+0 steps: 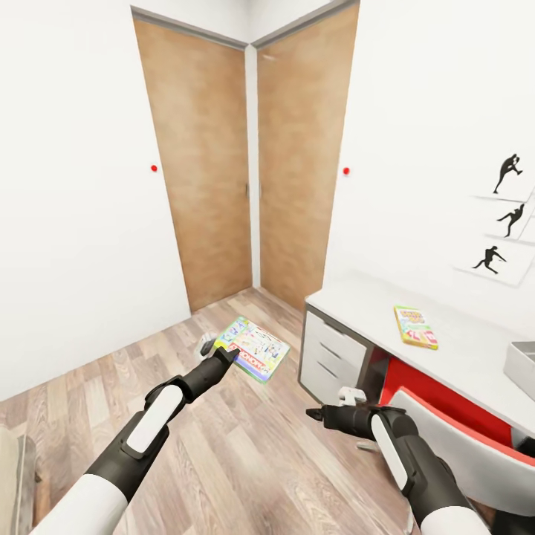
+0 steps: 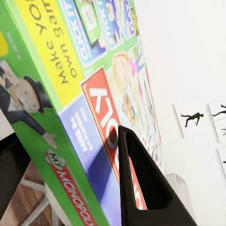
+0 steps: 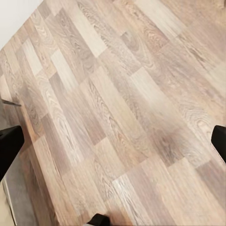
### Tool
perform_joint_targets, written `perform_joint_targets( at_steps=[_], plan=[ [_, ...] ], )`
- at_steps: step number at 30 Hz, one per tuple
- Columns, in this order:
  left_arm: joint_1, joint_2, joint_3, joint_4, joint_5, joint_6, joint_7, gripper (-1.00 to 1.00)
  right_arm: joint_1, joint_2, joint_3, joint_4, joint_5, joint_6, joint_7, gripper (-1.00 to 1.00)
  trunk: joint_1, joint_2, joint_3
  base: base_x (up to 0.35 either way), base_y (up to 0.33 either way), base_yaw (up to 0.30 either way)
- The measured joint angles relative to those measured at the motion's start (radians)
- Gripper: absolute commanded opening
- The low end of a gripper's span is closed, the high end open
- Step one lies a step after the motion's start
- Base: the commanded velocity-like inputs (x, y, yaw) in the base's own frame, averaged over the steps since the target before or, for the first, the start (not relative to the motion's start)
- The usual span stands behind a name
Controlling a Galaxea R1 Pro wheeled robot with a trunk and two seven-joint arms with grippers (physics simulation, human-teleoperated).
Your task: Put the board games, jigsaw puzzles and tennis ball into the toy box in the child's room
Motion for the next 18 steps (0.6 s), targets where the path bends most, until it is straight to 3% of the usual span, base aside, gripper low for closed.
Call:
perform_joint_targets(
  at_steps=[18],
  plan=[
    [0.0, 0.0, 0.0, 0.0, 0.0, 0.0, 0.0, -1.0, 0.004, -0.001, -0.001, -0.025, 0.0, -0.001, 0.0, 1.0, 0.0, 0.0, 0.0, 0.334, 0.0, 0.0]
  ],
)
